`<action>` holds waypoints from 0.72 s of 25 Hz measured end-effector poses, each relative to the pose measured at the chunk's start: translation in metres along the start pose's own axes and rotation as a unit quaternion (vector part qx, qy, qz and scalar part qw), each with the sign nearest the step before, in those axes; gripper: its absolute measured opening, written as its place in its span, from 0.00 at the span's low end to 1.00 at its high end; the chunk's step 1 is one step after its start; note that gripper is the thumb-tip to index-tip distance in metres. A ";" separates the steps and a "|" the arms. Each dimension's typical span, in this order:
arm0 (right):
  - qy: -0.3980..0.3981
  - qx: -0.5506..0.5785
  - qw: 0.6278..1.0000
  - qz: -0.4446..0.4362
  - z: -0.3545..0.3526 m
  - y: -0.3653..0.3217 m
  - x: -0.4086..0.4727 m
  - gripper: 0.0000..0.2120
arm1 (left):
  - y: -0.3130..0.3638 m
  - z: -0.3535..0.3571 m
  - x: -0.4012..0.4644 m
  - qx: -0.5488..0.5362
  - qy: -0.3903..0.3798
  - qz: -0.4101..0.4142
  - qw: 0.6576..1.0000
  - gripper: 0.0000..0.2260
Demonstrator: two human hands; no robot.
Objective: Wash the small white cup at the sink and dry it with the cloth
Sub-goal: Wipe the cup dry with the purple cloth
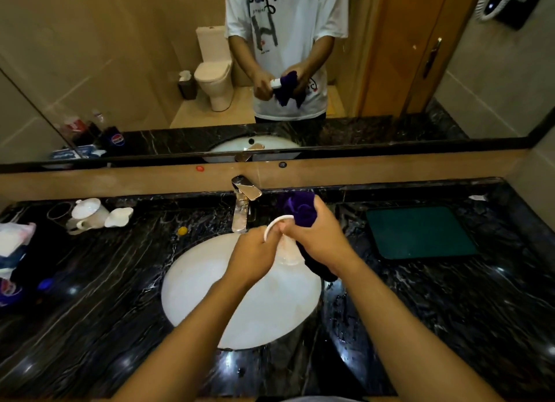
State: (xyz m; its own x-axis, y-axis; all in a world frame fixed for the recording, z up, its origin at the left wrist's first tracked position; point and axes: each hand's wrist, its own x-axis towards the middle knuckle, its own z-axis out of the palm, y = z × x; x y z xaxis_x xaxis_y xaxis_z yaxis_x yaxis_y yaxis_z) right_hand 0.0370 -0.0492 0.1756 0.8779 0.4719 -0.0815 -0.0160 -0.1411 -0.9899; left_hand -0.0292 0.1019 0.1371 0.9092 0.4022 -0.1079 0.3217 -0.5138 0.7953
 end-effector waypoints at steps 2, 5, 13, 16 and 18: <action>0.047 0.041 0.998 -0.029 0.012 -0.004 -0.006 0.24 | 0.010 0.008 -0.008 -0.078 0.065 -0.013 0.995 0.23; 0.199 0.143 0.969 -0.035 0.049 -0.001 -0.016 0.25 | 0.039 0.033 -0.018 -0.379 0.138 -0.204 0.892 0.23; 0.009 0.004 1.000 -0.021 -0.004 -0.011 0.001 0.22 | 0.010 -0.002 -0.010 0.069 0.053 -0.049 0.995 0.28; 0.097 0.073 0.992 -0.019 0.025 -0.010 -0.013 0.25 | 0.039 0.021 -0.018 -0.223 0.079 -0.183 0.954 0.27; 0.129 0.094 0.987 -0.030 0.038 -0.003 -0.022 0.28 | 0.055 0.029 -0.027 -0.494 0.002 -0.266 0.828 0.27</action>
State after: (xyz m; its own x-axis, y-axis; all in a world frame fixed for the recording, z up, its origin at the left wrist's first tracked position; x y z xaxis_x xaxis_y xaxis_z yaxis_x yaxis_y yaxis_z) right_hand -0.0006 -0.0261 0.1757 0.9720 0.2345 -0.0147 -0.0286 0.0562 -0.9980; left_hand -0.0285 0.0409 0.1663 0.7065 0.3753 -0.6000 0.3024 0.6064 0.7354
